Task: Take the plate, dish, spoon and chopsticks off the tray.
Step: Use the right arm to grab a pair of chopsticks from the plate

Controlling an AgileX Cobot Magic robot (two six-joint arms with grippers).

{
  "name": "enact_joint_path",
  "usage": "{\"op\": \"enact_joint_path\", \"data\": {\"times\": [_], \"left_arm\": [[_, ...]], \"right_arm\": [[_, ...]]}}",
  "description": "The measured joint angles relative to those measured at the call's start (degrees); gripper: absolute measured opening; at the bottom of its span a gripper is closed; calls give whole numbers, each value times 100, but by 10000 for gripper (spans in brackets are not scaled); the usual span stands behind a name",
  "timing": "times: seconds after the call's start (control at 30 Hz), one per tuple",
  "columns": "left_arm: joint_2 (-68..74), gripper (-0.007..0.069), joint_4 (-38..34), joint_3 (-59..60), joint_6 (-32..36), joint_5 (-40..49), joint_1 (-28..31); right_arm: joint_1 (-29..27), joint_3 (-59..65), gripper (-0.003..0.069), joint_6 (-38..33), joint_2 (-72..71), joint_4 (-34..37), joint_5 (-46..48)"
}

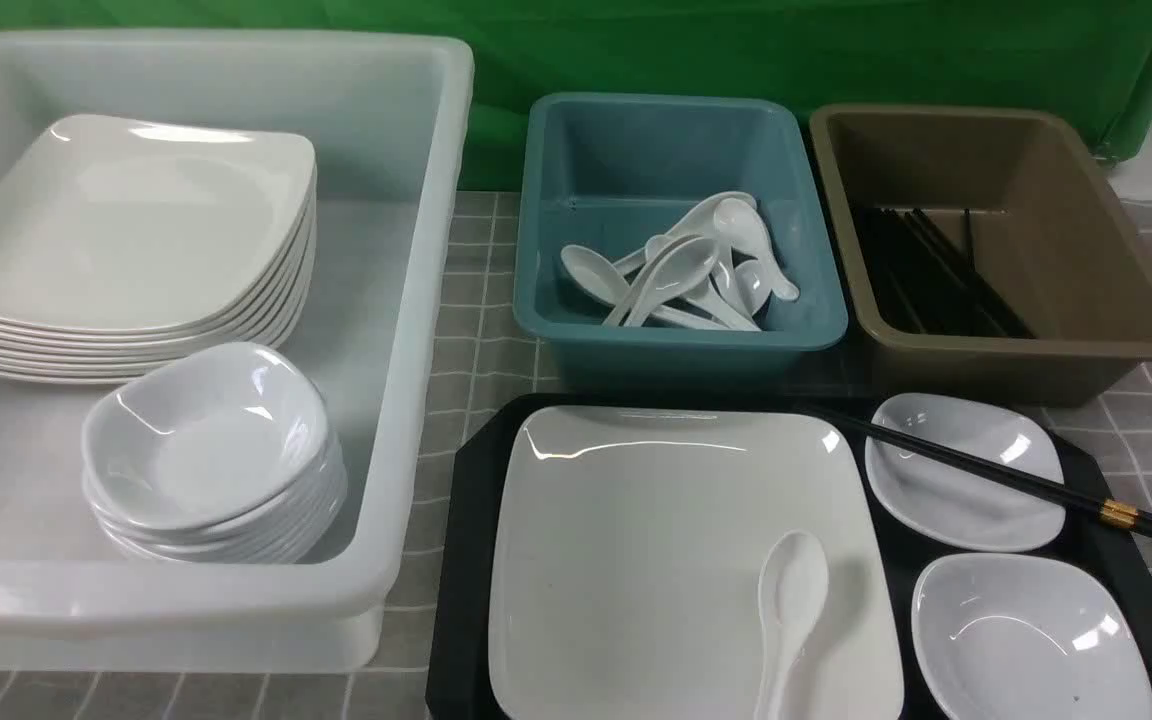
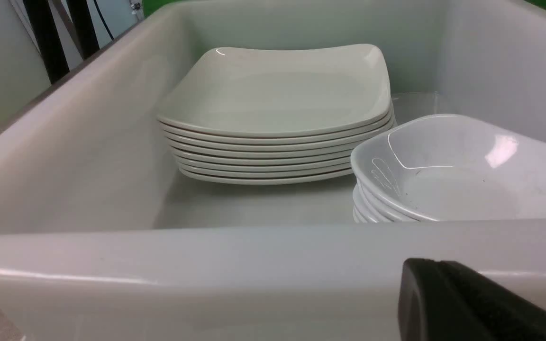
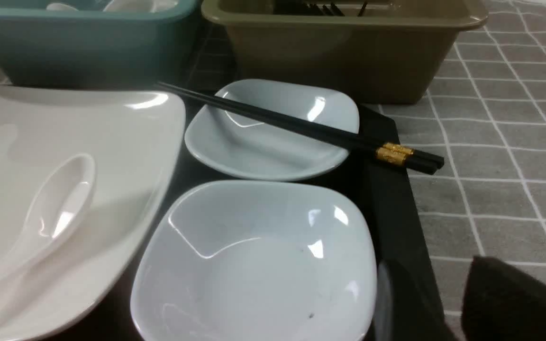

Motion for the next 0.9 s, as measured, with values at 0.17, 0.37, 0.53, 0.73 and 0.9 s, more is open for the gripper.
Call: {"op": "enact_joint_path", "data": {"times": [0.17,0.37,0.53,0.73,0.9], "left_arm": [[0,11,0,0,0,0,2],[0,11,0,0,0,0,2],[0,11,0,0,0,0,2],[0,11,0,0,0,0,2],[0,11,0,0,0,-67,2]], "right_arm": [[0,0,239,0,0,0,0],[0,0,239,0,0,0,0],[0,0,239,0,0,0,0],[0,0,239,0,0,0,0],[0,0,239,0,0,0,0]]}}
